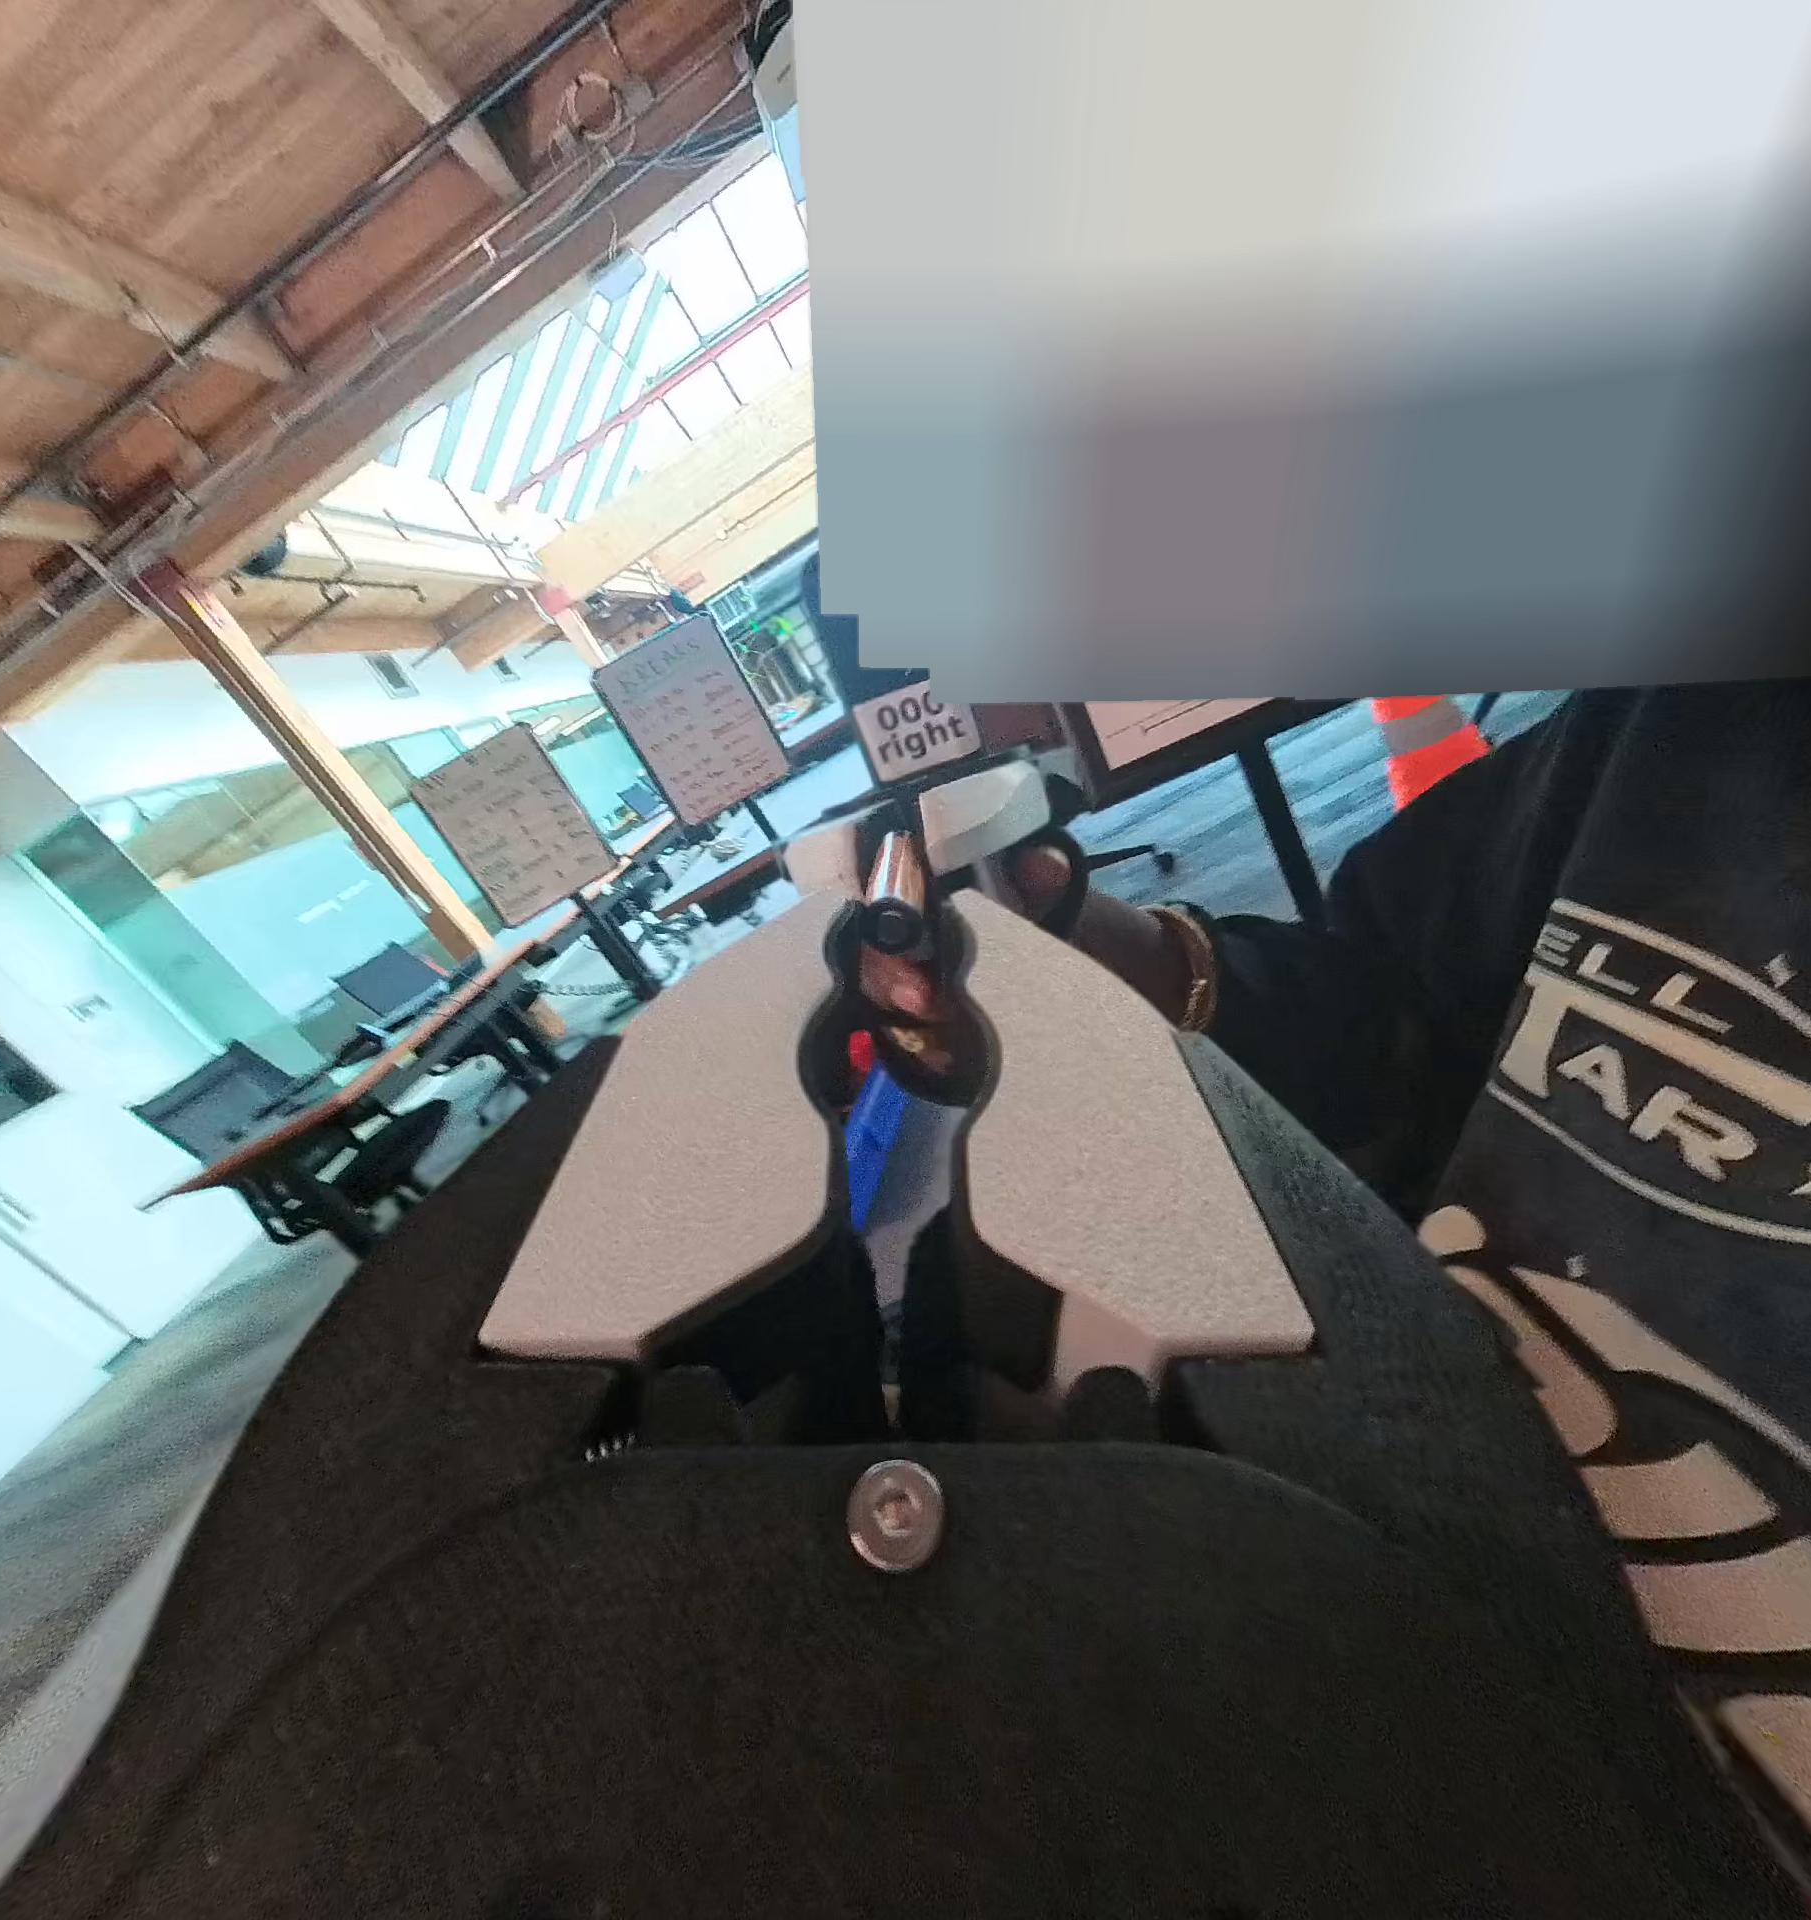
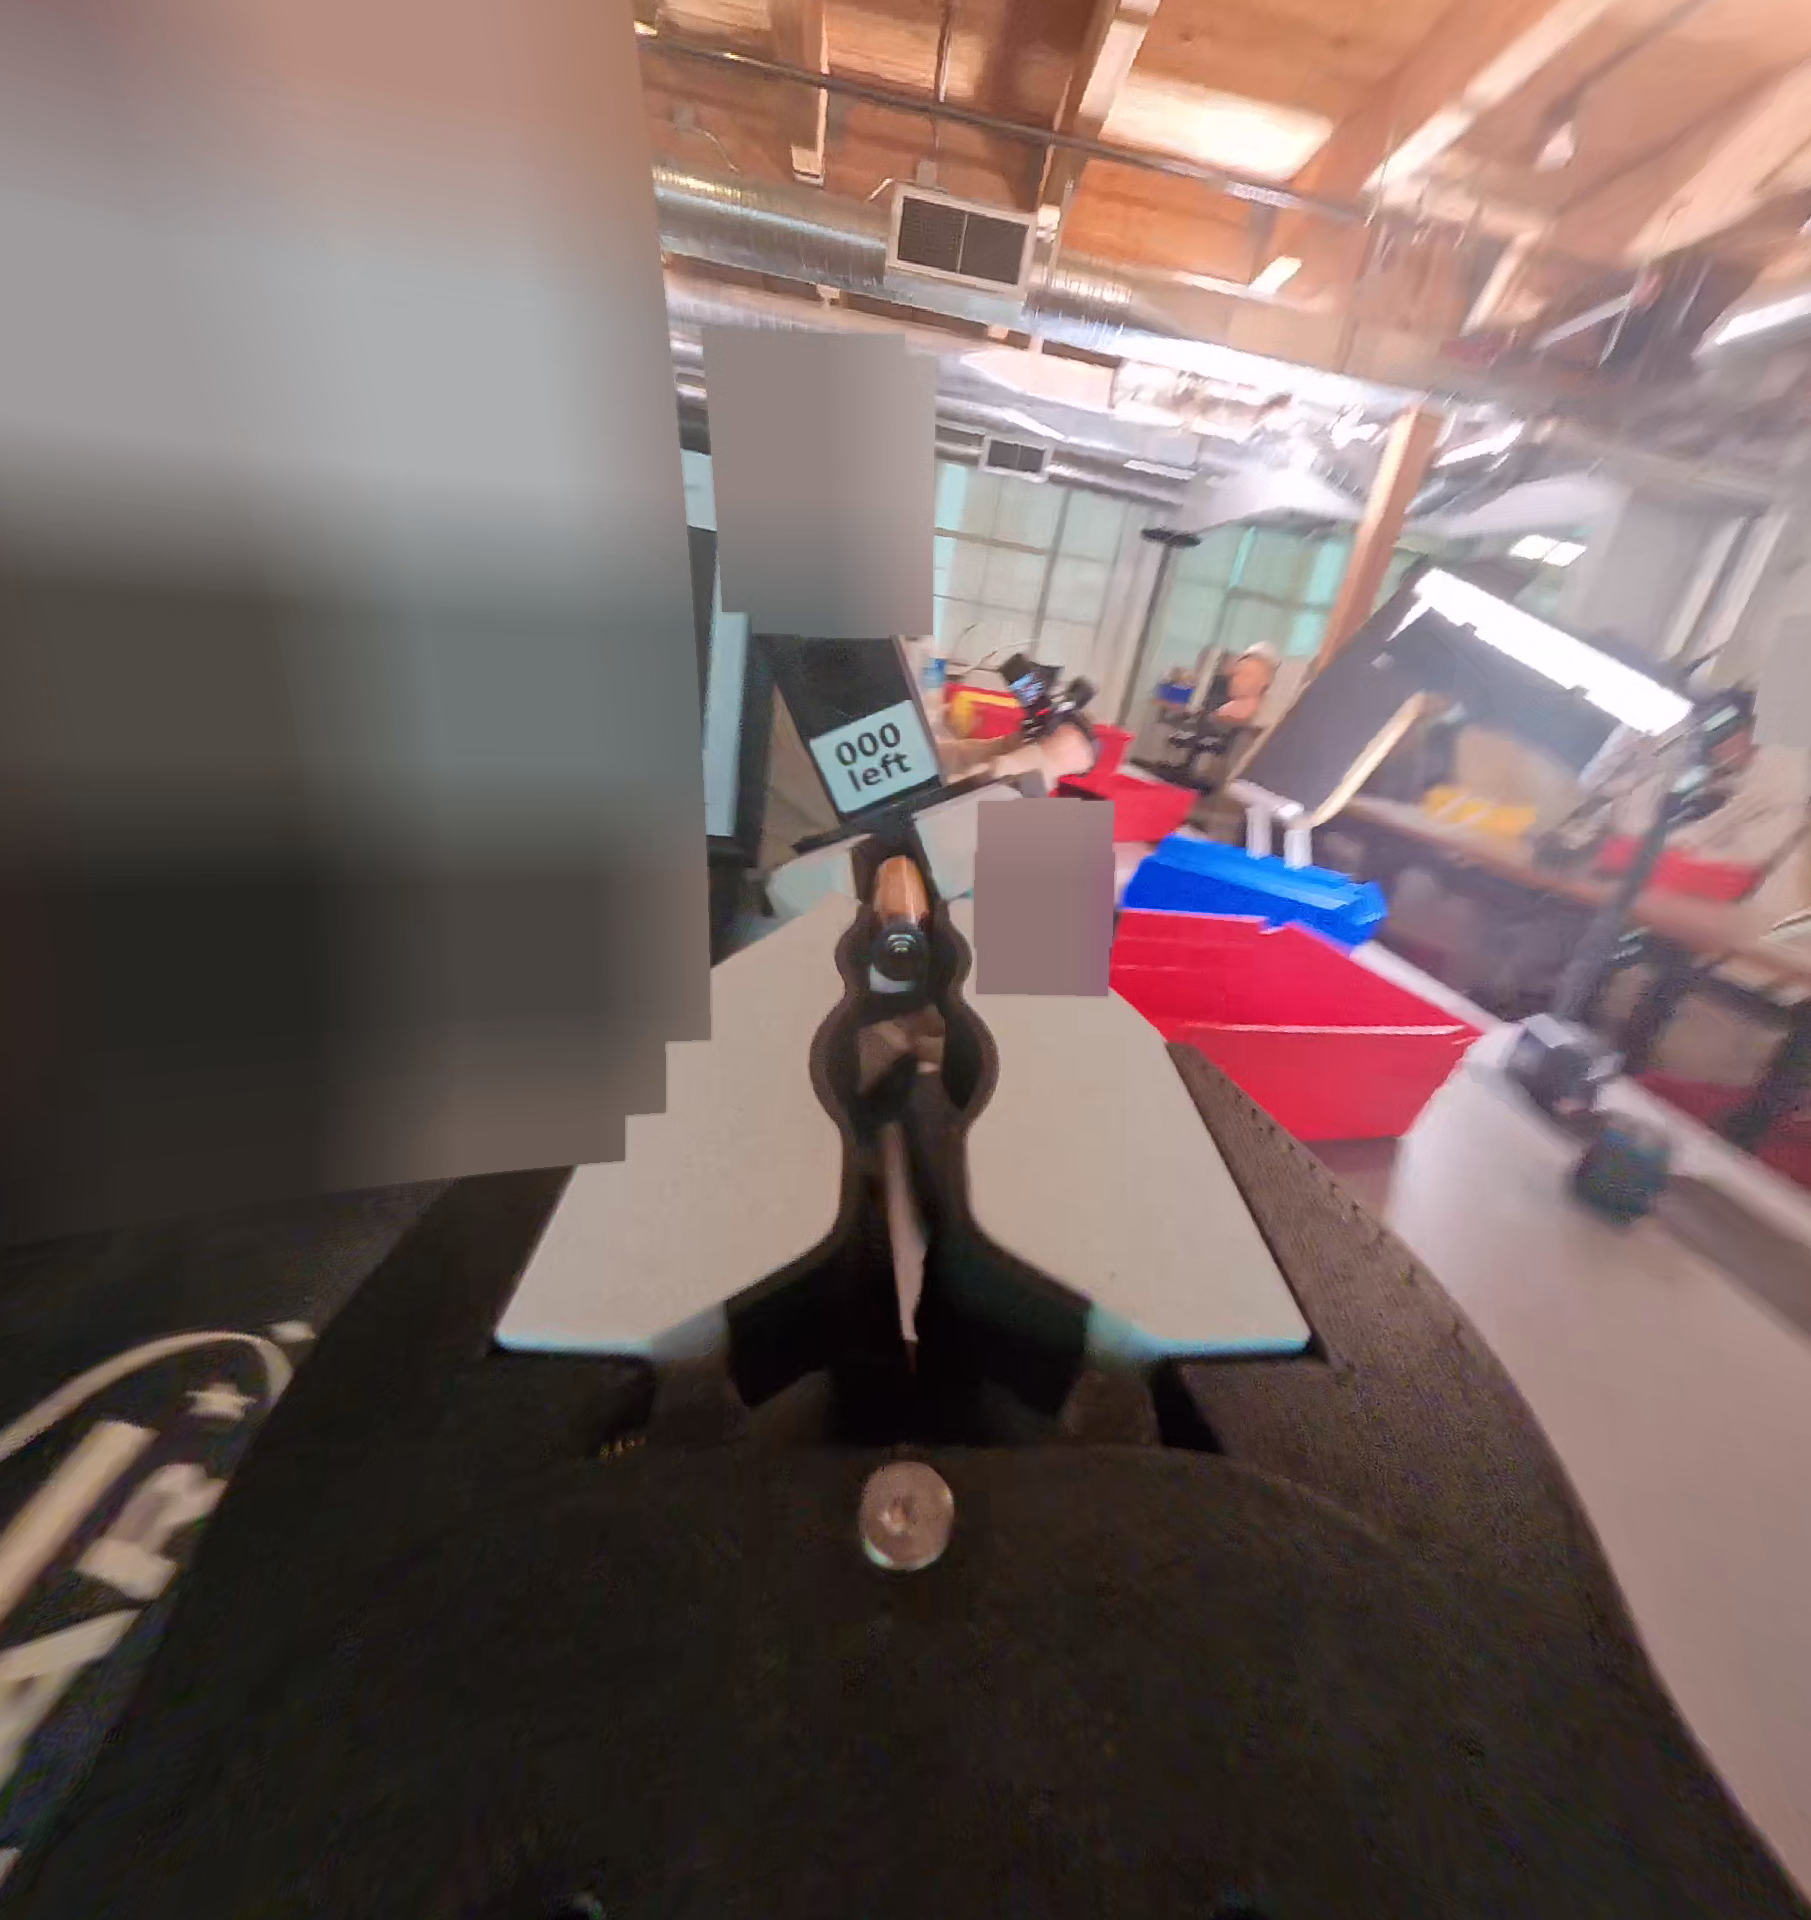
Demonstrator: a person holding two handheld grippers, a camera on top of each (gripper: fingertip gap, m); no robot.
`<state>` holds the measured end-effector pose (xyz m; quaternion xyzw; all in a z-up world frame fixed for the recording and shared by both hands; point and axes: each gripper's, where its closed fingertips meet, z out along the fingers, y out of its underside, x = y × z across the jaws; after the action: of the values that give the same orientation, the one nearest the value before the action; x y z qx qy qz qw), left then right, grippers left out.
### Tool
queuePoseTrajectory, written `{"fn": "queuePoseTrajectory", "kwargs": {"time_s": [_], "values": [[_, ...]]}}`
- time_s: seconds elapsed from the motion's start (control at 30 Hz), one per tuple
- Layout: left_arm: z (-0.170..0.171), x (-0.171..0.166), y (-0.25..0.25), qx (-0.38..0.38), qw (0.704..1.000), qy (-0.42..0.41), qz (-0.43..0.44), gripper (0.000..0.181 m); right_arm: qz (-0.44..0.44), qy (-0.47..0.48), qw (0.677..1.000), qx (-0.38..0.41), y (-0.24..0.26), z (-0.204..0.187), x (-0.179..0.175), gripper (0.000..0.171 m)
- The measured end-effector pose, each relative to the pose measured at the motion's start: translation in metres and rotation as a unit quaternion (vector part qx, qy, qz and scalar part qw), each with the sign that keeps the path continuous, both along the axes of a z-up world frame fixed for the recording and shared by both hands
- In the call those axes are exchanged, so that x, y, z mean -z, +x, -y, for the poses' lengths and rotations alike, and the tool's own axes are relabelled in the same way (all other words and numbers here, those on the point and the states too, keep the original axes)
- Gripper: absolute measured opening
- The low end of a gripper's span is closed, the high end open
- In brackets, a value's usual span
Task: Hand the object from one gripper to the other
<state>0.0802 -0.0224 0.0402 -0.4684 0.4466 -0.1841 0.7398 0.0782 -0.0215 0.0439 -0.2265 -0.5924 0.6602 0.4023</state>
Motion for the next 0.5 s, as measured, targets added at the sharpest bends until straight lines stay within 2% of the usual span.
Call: {"fn": "queuePoseTrajectory", "kwargs": {"time_s": [0.03,0.23,0.5], "values": [[0.000,0.000,0.000,0.008,1.000,-0.018,0.008,0.018,-0.025,0.031,0.999,0.024,0.000,-0.001,0.000,0.011],[0.001,0.004,0.003,0.051,0.993,-0.101,0.038,0.022,-0.135,0.209,0.961,0.119,0.002,0.005,0.003,0.011],[0.006,0.005,0.005,0.073,0.991,-0.105,0.032,0.011,-0.146,0.244,0.952,0.116,0.001,0.011,0.010,0.011]]}}
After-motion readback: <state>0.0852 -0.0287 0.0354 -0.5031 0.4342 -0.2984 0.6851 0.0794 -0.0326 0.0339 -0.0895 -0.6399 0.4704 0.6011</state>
